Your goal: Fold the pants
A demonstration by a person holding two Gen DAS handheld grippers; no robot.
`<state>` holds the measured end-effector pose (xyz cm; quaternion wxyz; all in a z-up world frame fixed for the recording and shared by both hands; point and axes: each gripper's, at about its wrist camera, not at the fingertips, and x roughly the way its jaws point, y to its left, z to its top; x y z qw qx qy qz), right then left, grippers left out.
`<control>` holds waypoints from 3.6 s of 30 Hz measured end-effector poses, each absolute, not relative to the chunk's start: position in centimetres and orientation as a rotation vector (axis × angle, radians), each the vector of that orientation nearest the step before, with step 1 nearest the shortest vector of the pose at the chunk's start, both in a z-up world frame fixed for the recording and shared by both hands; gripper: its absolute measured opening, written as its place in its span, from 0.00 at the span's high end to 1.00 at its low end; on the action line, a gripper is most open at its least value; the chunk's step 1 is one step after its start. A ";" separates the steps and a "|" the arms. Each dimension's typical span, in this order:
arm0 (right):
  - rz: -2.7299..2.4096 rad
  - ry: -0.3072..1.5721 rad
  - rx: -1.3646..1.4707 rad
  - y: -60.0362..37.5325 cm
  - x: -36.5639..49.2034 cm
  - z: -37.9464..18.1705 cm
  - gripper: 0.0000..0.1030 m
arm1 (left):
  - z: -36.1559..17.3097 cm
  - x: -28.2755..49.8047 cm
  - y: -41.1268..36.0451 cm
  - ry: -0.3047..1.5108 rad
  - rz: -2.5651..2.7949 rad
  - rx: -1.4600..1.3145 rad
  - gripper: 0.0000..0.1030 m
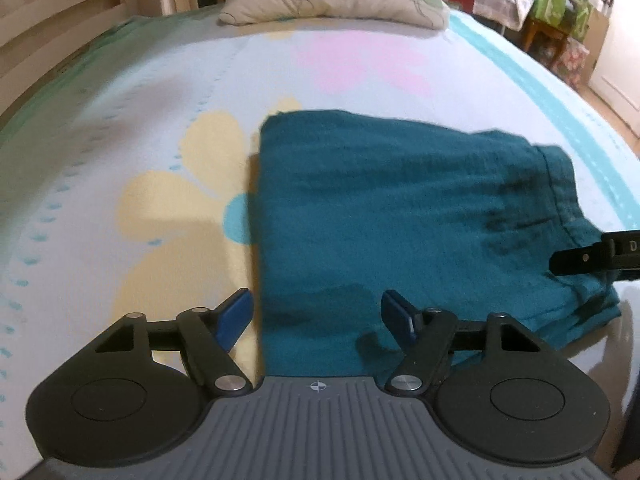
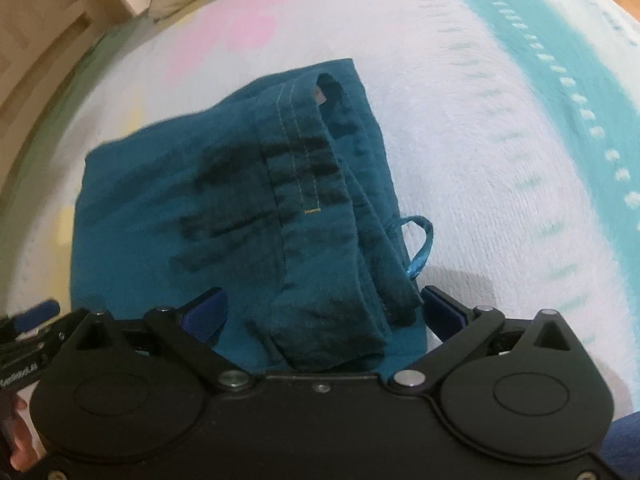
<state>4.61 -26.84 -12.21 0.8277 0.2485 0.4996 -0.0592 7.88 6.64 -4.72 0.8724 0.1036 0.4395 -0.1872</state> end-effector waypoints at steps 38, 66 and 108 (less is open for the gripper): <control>0.055 0.904 0.578 -30.9 8.7 -12.1 0.36 | -7.7 15.8 2.5 1.041 -0.411 0.193 0.27; 0.097 0.828 0.357 -26.2 8.3 -7.3 0.74 | -1.9 13.4 5.1 0.847 -0.289 0.118 0.95; 0.216 0.956 0.159 -14.6 14.0 -8.7 0.79 | -3.4 10.3 13.1 0.981 -0.050 0.082 0.86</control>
